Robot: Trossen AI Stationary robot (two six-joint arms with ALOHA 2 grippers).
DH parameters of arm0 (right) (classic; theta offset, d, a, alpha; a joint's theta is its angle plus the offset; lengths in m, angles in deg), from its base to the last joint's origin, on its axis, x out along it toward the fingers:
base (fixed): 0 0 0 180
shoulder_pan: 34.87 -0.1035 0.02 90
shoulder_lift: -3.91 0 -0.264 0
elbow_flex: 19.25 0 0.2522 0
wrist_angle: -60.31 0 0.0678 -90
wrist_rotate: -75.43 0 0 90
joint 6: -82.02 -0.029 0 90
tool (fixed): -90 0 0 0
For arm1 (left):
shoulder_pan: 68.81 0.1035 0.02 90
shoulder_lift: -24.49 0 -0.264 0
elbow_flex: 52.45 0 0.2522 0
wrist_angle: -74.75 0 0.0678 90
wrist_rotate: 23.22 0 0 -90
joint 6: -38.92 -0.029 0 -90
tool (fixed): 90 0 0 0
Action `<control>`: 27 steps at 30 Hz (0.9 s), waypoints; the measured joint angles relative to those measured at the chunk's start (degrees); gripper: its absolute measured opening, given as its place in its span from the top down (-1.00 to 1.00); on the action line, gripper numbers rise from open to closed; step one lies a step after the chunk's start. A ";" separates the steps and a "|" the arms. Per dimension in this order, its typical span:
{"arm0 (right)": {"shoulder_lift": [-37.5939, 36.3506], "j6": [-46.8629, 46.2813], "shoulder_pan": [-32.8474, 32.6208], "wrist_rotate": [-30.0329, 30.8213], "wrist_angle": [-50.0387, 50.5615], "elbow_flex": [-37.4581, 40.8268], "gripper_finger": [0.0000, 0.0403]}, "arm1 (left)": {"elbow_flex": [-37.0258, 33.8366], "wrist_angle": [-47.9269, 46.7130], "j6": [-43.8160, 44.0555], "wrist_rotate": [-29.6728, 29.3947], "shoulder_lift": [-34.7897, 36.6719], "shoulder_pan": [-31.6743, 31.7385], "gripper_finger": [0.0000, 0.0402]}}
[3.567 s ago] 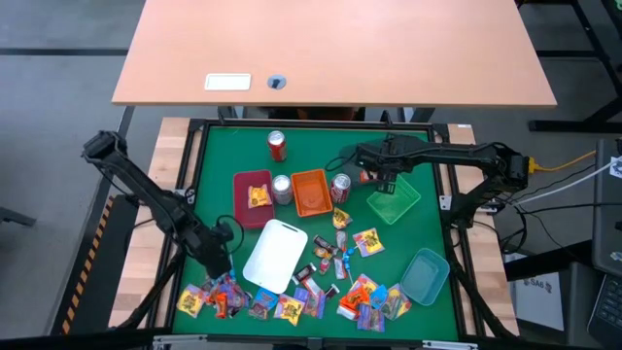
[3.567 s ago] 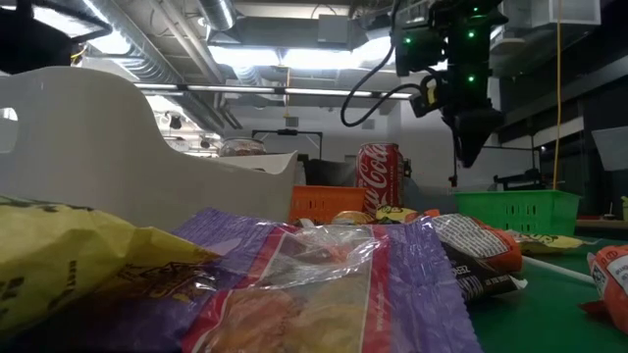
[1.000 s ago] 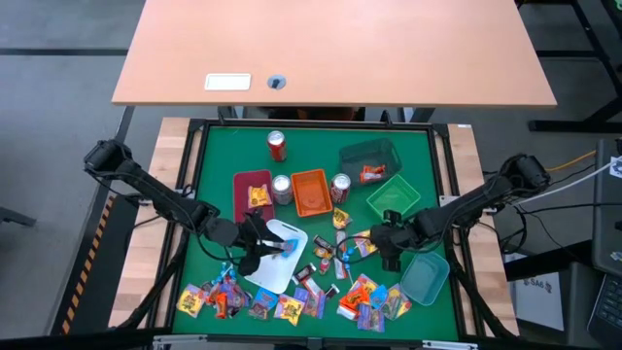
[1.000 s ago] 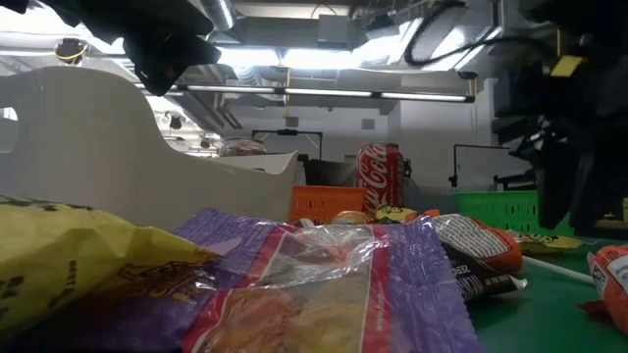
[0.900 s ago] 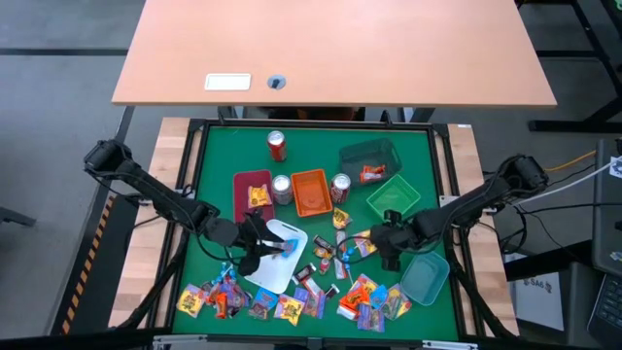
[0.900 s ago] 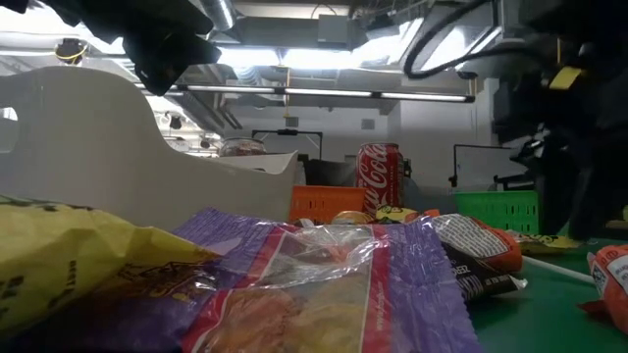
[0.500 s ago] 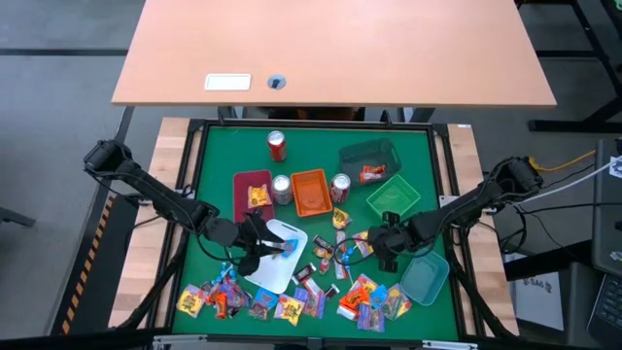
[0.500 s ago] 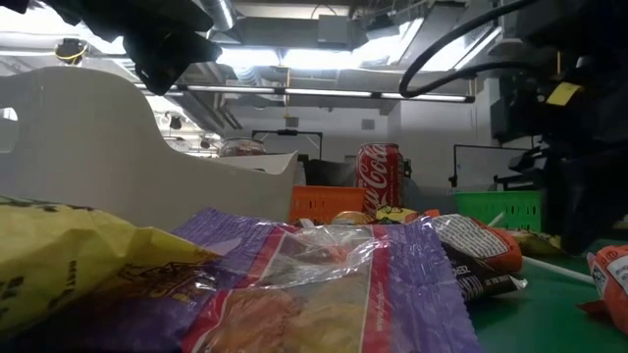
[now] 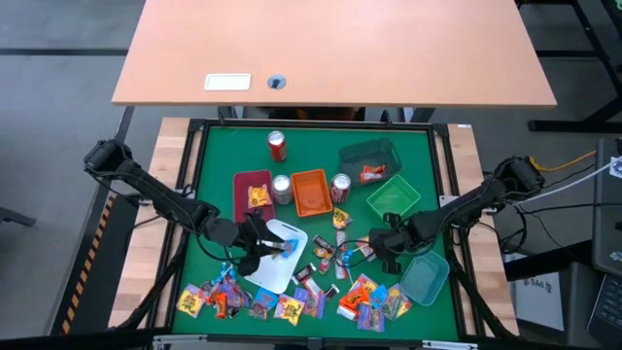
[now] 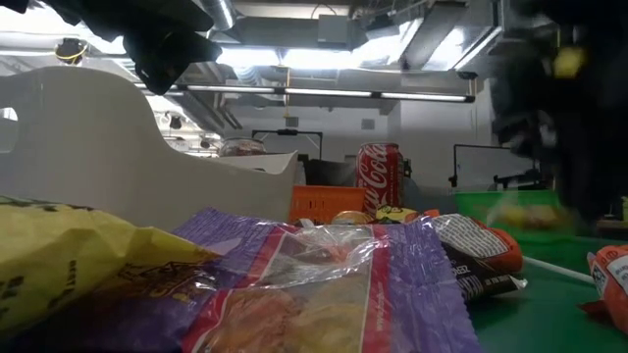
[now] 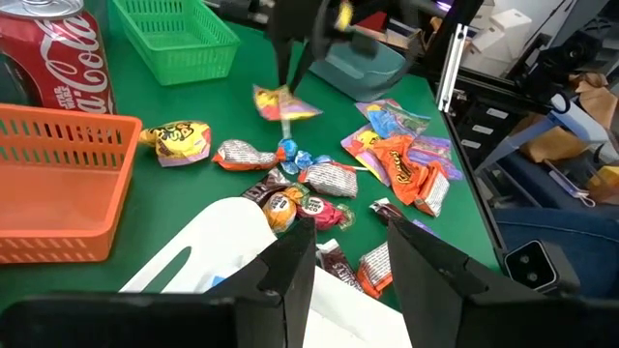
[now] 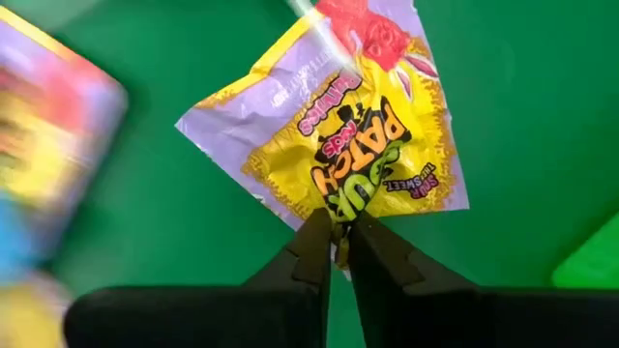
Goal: Sort candy
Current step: Put the yellow candy into the red bin
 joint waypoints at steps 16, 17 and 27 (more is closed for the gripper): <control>-0.29 14.75 0.51 9.82 9.14 -21.83 0.93 | 0.00 0.67 0.33 -1.57 0.91 -0.13 0.41; -0.31 16.17 1.02 10.47 7.57 -22.47 0.94 | 0.00 0.79 0.72 -1.59 1.17 -0.25 0.42; 1.05 32.29 11.26 3.59 -14.16 -23.23 0.96 | 0.00 0.34 8.20 2.03 4.10 -3.86 0.43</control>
